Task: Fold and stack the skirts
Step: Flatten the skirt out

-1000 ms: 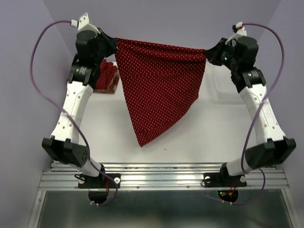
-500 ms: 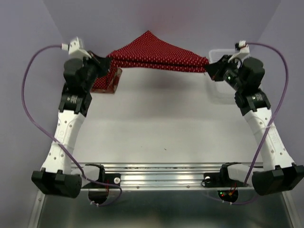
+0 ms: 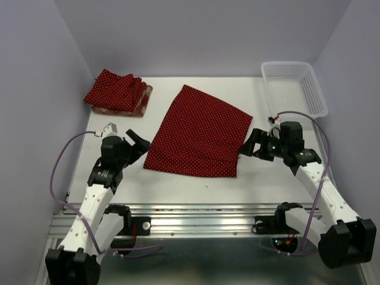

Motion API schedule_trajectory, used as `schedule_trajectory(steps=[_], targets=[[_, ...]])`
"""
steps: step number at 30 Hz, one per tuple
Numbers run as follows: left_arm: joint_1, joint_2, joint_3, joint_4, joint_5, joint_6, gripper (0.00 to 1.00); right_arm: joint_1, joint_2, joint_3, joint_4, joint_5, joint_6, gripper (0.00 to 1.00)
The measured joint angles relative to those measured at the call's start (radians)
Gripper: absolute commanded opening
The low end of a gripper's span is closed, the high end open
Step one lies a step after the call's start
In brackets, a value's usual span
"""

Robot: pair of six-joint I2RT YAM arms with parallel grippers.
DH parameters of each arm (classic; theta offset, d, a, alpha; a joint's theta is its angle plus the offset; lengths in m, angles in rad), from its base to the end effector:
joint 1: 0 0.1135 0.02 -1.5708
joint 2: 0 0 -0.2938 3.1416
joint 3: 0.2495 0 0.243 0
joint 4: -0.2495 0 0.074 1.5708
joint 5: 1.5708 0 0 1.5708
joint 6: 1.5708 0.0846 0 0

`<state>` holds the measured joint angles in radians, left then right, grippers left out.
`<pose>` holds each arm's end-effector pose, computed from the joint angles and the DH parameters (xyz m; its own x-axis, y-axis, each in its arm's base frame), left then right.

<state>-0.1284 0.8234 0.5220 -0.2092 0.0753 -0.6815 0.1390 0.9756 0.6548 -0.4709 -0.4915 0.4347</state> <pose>0.1987 -0.0321 0.2390 -0.4979 -0.5691 -0.6544 -0.1556 0.8010 -0.5782 0.1946 0.0675 0.2337 -0.8289 0.2590 -0.4959 -0.1119 0.7918 0.6005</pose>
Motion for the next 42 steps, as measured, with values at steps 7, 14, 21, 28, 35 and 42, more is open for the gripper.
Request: schedule_trajectory(steps=[7, 14, 21, 28, 35, 42], targets=[[0.000, -0.156, 0.095, -0.032, -0.058, -0.042, 0.99, 0.006, -0.047, 0.190, 0.007, -0.058, -0.043, 1.00], [0.001, -0.013, 0.117, -0.112, -0.080, -0.079, 0.99, 0.289, -0.037, 0.158, -0.023, 0.054, -0.143, 1.00], [0.000, 0.117, 0.064, -0.138, -0.056, -0.126, 0.99, 0.602, 0.175, 0.189, -0.041, 0.418, -0.234, 1.00], [-0.003, 0.261, 0.008, -0.109, -0.023, -0.152, 0.99, 0.702, 0.265, 0.183, -0.066, 0.608, -0.356, 1.00], [-0.024, 0.333, -0.014, -0.038, 0.006, -0.174, 0.74, 0.750, 0.325, 0.183, -0.061, 0.657, -0.418, 1.00], [-0.039, 0.404, -0.023, 0.010, 0.010, -0.193, 0.00, 0.752, 0.325, 0.182, -0.061, 0.705, -0.438, 1.00]])
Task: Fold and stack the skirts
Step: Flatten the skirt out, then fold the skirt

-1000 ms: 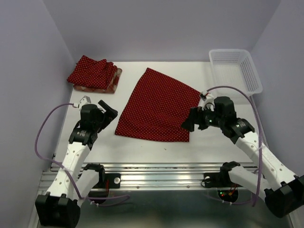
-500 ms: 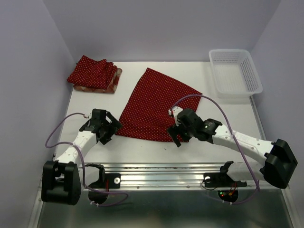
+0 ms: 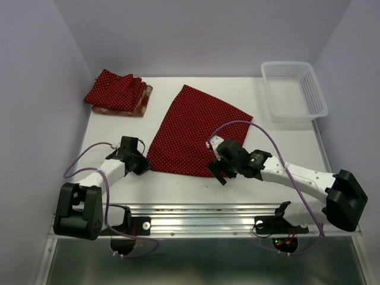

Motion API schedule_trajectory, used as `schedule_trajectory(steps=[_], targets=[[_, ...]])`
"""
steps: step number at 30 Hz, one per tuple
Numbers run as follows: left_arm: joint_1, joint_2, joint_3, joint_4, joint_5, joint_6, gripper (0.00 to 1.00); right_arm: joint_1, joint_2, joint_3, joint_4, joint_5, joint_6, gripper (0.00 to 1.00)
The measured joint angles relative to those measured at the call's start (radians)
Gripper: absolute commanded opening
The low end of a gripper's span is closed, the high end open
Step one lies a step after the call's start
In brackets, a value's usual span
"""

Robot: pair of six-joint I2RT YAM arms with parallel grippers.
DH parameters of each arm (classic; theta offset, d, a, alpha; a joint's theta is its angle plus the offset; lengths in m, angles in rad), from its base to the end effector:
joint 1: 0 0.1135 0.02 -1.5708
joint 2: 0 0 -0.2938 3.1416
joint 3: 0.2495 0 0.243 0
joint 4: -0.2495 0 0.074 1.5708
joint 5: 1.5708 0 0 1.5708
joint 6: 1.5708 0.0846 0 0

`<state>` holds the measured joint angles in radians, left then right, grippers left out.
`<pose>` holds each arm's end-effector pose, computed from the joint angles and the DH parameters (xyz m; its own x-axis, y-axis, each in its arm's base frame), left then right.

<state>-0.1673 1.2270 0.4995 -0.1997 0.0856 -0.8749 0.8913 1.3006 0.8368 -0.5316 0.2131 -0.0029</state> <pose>0.2273 -0.0457 0.1517 -0.6718 -0.6620 -0.3322 -0.4666 0.7266 -0.5044 0.1800 0.1943 0.2135 -0.5252 -0.6547 -0.5437 -0.6895 0.7018 -0.1790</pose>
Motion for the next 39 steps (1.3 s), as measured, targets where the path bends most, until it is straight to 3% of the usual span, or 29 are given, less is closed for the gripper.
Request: schedule_trajectory(steps=[8, 15, 23, 34, 39], targets=[[-0.002, 0.034, 0.036, -0.006, -0.076, -0.010, 0.00, 0.024, -0.024, 0.000, 0.005, 0.006, -0.012, 1.00], [0.005, 0.048, 0.120, -0.026, -0.181, 0.004, 0.00, 0.098, 0.097, 0.000, 0.017, 0.031, -0.032, 1.00], [0.012, 0.059, 0.137, -0.029, -0.204, 0.025, 0.00, 0.131, 0.219, 0.000, 0.051, 0.060, -0.048, 0.99], [0.013, 0.060, 0.137, -0.029, -0.209, 0.041, 0.00, 0.200, 0.254, 0.024, 0.084, 0.218, -0.045, 0.99], [0.016, 0.061, 0.137, -0.029, -0.210, 0.048, 0.00, 0.210, 0.270, 0.028, 0.087, 0.278, -0.029, 0.81]])
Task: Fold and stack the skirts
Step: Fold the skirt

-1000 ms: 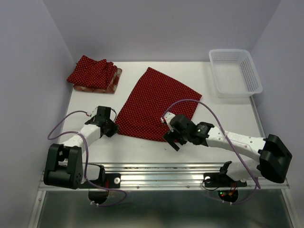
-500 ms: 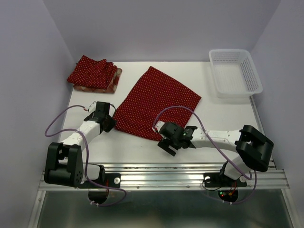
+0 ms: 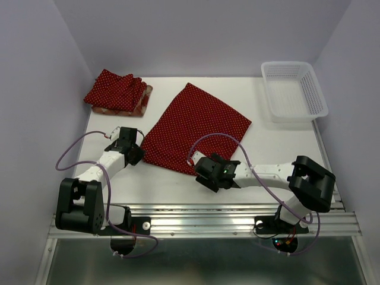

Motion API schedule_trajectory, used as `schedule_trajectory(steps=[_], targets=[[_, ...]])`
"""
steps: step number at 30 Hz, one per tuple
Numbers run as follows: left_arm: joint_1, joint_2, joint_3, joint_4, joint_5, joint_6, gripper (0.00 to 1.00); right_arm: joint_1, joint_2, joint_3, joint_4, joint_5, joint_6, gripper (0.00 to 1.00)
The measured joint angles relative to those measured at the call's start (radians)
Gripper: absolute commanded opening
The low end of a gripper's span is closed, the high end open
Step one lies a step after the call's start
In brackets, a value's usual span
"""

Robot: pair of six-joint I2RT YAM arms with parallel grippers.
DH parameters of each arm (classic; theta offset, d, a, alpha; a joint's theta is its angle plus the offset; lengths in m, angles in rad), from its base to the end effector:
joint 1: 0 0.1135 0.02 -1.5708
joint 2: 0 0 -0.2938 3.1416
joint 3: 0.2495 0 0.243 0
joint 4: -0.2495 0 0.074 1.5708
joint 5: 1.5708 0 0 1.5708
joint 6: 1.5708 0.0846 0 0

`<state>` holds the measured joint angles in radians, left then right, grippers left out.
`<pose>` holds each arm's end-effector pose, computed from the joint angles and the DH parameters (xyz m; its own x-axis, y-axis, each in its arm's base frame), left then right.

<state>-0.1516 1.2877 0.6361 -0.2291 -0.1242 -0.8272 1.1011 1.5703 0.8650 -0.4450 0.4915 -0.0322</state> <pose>0.2607 -0.0292 0.1787 -0.5690 -0.6519 -0.5013 -0.5124 0.7578 -0.4039 0.1708 0.2483 0.1647 -0.3905 -0.8320 -0.3941 -0.7119 0.5443 -0.4438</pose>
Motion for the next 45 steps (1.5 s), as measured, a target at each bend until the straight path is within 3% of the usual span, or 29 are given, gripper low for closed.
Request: schedule_trajectory(steps=[3, 4, 7, 10, 17, 24, 29, 32, 40, 45], targets=[[0.003, 0.002, 0.000, -0.001, -0.002, 0.002, 0.00, 0.000, 0.016, 0.004, 0.005, 0.025, 0.010, 0.55], [0.003, 0.003, 0.001, -0.002, -0.004, 0.003, 0.00, 0.000, 0.026, 0.004, 0.003, 0.026, 0.009, 0.36], [0.003, 0.005, 0.003, -0.010, -0.008, 0.005, 0.00, 0.000, 0.043, 0.004, 0.002, 0.023, 0.014, 0.13], [0.003, 0.005, 0.009, -0.021, -0.010, 0.006, 0.00, 0.000, 0.044, 0.004, -0.001, 0.003, 0.018, 0.01], [0.010, -0.055, 0.011, -0.078, -0.022, 0.004, 0.00, 0.052, -0.013, 0.004, -0.025, -0.113, 0.031, 0.01], [0.010, -0.336, 0.011, -0.223, -0.062, -0.040, 0.00, 0.146, -0.143, 0.030, -0.100, -0.250, 0.138, 0.01], [0.010, -0.589, 0.015, -0.336, -0.082, -0.077, 0.00, 0.150, -0.264, 0.031, -0.136, -0.336, 0.240, 0.01], [0.010, -0.659, 0.047, -0.379, -0.086, -0.086, 0.00, 0.150, -0.328, 0.031, -0.150, -0.354, 0.292, 0.01], [0.010, -0.488, 0.187, -0.322, -0.059, -0.072, 0.00, 0.136, -0.406, 0.041, -0.198, -0.296, 0.396, 0.01], [0.008, -0.336, 0.269, -0.221, -0.021, -0.048, 0.00, 0.034, -0.407, 0.062, -0.203, -0.278, 0.414, 0.01]])
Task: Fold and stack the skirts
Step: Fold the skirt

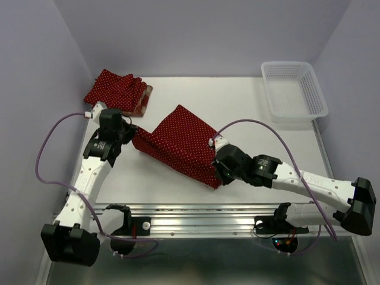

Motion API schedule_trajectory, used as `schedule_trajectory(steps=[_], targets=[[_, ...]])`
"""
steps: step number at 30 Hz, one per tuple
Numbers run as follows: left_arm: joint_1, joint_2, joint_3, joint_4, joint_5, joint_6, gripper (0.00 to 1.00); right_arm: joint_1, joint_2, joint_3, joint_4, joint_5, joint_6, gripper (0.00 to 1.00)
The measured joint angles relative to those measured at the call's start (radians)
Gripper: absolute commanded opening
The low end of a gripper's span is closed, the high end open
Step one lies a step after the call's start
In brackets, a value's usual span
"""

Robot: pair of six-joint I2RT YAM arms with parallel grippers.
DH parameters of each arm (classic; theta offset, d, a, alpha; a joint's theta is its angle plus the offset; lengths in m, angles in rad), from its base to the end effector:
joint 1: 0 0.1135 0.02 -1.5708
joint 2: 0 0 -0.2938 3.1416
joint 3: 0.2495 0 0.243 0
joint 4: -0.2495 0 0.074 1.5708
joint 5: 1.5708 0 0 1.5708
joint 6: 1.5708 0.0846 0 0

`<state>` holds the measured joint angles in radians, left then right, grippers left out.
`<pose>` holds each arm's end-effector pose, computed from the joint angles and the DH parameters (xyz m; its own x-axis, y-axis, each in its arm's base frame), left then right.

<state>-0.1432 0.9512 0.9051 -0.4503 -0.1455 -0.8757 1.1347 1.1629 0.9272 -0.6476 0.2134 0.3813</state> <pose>0.2255 -0.0201 0.3267 -0.3134 -0.7225 -0.6162 -0.3524 0.6911 -0.6311 0.1201 0.2153 0.2655 -0.6115 -0.4512 -0.6499 -0.6480 0.7569 0.0842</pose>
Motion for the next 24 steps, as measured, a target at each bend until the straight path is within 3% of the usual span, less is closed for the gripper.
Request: schedule_trajectory(steps=[6, 24], targets=[[-0.021, 0.178, 0.113, 0.109, 0.028, 0.031, 0.00, -0.190, 0.010, 0.027, -0.002, 0.000, -0.020, 0.01], [-0.082, 0.678, 0.424, 0.229, 0.066, 0.114, 0.00, -0.462, 0.205, 0.082, 0.043, -0.099, -0.116, 0.01]])
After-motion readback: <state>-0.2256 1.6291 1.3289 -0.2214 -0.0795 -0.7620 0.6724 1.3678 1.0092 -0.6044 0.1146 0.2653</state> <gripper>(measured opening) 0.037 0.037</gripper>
